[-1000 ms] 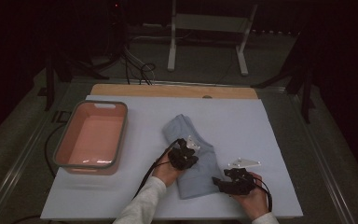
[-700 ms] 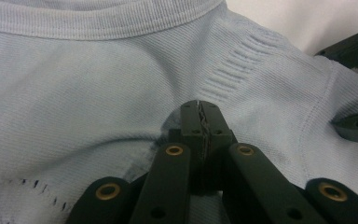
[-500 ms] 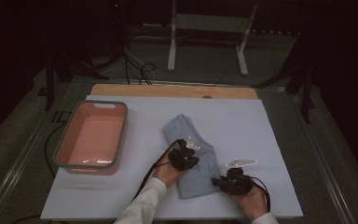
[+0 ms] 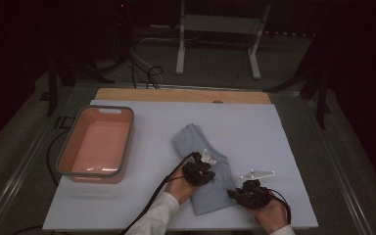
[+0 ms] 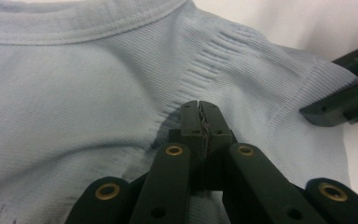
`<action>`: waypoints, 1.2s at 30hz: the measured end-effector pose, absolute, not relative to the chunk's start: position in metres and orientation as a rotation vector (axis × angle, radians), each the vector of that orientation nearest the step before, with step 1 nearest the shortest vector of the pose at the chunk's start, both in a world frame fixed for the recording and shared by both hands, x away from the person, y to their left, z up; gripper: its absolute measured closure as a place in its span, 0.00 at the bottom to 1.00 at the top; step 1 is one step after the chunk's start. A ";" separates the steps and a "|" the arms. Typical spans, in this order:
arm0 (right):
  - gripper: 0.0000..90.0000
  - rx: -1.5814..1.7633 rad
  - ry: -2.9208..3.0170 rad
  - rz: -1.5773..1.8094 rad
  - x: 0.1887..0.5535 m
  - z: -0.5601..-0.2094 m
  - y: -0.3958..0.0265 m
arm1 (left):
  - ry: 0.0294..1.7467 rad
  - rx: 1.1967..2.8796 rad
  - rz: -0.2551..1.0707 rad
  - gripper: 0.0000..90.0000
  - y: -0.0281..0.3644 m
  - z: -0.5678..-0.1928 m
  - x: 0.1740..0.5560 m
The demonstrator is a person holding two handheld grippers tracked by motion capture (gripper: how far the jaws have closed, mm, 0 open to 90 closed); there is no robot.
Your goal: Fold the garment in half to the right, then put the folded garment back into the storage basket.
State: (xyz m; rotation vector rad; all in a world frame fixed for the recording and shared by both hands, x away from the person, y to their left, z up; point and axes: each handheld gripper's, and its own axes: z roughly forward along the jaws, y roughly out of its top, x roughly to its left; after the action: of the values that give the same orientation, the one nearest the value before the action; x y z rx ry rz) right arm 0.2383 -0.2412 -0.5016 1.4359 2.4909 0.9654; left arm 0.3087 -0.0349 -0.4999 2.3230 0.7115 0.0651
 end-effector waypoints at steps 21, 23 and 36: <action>0.88 1.470 2.445 0.945 0.240 -0.499 -0.253 | 1.028 2.100 0.296 0.47 0.056 -0.464 0.340; 0.87 1.471 2.447 0.946 0.241 -0.500 -0.254 | 1.063 2.103 0.301 0.45 0.060 -0.468 0.342; 0.87 1.453 2.450 0.937 0.240 -0.500 -0.253 | 1.147 2.098 0.243 0.35 0.058 -0.484 0.348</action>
State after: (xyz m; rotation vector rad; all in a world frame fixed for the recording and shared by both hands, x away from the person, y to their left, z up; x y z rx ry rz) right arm 0.2401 -0.2532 -0.5000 1.4525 2.4501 0.9367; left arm 0.3485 0.0580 -0.4839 2.0976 1.1474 0.2431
